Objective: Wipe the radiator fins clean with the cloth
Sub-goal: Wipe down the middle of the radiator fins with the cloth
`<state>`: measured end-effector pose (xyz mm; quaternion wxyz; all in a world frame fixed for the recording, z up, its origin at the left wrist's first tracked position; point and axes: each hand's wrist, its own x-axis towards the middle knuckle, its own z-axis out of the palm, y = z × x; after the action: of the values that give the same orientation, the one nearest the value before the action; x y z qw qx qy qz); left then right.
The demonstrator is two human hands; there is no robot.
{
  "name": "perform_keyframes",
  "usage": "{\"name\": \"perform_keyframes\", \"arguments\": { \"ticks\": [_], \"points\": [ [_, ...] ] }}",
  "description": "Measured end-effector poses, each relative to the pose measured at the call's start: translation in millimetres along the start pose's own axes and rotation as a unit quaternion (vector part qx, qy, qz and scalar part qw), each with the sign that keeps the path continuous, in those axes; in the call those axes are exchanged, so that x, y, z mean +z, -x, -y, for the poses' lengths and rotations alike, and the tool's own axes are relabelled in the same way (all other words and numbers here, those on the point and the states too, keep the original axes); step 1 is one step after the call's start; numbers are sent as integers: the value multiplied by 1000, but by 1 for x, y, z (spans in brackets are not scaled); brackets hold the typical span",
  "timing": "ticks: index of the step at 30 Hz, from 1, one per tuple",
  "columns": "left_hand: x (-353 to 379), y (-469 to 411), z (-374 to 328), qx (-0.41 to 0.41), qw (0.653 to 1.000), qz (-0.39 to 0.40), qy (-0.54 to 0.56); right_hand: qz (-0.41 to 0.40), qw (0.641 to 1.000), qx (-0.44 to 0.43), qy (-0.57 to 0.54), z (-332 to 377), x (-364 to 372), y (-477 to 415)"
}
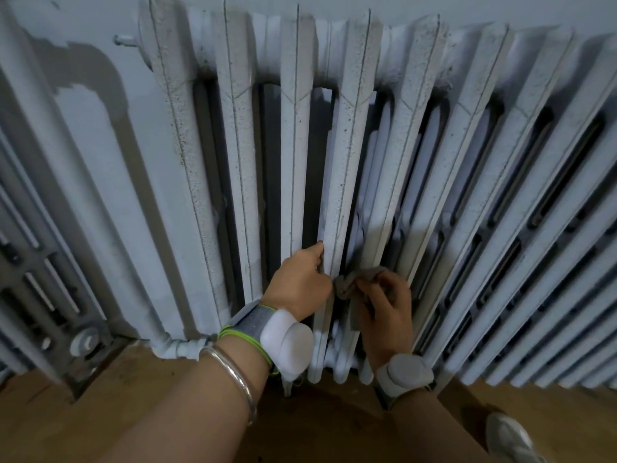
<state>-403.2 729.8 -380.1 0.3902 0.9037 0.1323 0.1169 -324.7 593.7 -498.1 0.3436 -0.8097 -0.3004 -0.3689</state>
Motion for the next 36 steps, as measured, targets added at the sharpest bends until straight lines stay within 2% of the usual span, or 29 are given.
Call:
{"name": "perform_keyframes", "arguments": {
  "ticks": [4,7,11,13,16,20,24,26,28,31,36],
  "points": [
    [0,-1,1,-8,1000,12,9,70,998,-6,-3,-14,8,28],
    [0,-1,4,-16,998,53,36,114,993,14,-10,-20,12,43],
    [-5,5,2,-10,994,61,89,218,972,86,-9,-16,3,44],
    [-8,9,2,-26,992,47,113,258,962,89,-10,-12,-7,38],
    [-15,17,8,-57,997,1,49,195,975,87,-63,8,-25,16],
    [-29,27,2,-76,991,-38,-102,110,986,29,-119,37,-48,-21],
    [-42,20,10,-106,980,-53,-159,34,991,-6,-133,59,-54,-49],
    [-46,14,26,-109,988,-31,-102,-8,991,-16,-134,71,-49,-63],
    [-46,11,37,-105,994,-11,4,-40,991,-26,-123,78,-40,-74],
    [-44,7,45,-115,983,-5,145,-40,993,-21,-111,75,-18,-77],
    [-39,1,48,-97,973,17,206,-38,991,-17,-127,62,5,-65]
  ]
}}
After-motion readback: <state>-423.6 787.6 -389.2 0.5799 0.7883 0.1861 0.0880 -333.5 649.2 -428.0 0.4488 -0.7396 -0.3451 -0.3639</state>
